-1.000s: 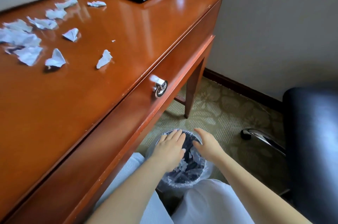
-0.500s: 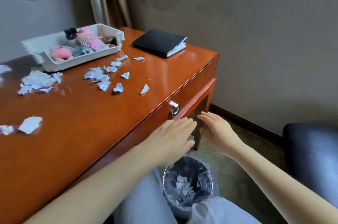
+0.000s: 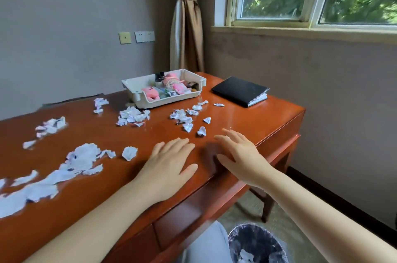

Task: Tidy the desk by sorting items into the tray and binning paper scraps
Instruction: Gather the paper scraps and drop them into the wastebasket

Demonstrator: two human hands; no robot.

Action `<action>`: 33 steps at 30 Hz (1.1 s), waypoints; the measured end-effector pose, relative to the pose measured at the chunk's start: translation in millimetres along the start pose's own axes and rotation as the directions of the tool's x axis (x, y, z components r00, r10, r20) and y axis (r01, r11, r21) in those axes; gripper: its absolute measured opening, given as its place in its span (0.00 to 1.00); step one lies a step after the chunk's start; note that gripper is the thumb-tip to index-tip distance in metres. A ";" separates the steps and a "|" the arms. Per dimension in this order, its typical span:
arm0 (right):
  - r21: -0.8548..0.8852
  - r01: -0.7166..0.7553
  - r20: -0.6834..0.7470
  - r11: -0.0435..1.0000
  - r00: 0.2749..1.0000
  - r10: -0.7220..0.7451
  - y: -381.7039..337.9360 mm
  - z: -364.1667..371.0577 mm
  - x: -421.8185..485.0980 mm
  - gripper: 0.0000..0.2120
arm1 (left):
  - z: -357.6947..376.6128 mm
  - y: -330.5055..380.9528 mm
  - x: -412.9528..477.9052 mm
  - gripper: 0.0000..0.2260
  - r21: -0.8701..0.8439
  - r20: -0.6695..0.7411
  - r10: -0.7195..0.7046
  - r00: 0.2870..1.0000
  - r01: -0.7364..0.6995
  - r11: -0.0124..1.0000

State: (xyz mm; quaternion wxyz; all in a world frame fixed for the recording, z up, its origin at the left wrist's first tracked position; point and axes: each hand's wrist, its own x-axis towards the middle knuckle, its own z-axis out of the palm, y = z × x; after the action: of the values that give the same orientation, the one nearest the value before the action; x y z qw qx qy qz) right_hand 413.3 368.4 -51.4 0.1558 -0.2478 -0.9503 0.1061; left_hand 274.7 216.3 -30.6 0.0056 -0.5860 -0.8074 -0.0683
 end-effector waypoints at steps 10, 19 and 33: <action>-0.073 -0.177 0.102 0.982 0.978 0.184 -24.0 35.7 65.9 0.33 | 18.4 -71.2 21.4 0.29 -0.100 -0.098 -0.441 0.892 0.432 0.896; -0.028 -0.170 0.052 0.985 0.984 0.171 -18.6 50.0 127.5 0.35 | 20.9 -106.5 70.7 0.29 -0.147 -0.152 -0.503 0.851 0.484 0.863; -0.093 -0.348 -0.007 0.933 0.937 0.349 20.0 57.8 212.1 0.43 | 27.4 -151.7 120.0 0.31 -0.148 -0.169 -0.642 0.748 0.625 0.766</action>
State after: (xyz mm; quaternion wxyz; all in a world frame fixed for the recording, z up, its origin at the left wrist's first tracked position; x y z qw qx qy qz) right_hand 226.1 485.2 -59.0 0.1181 -0.4189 -0.8959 0.0890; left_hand 95.5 286.9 -62.8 0.0431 -0.2663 -0.9494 -0.1607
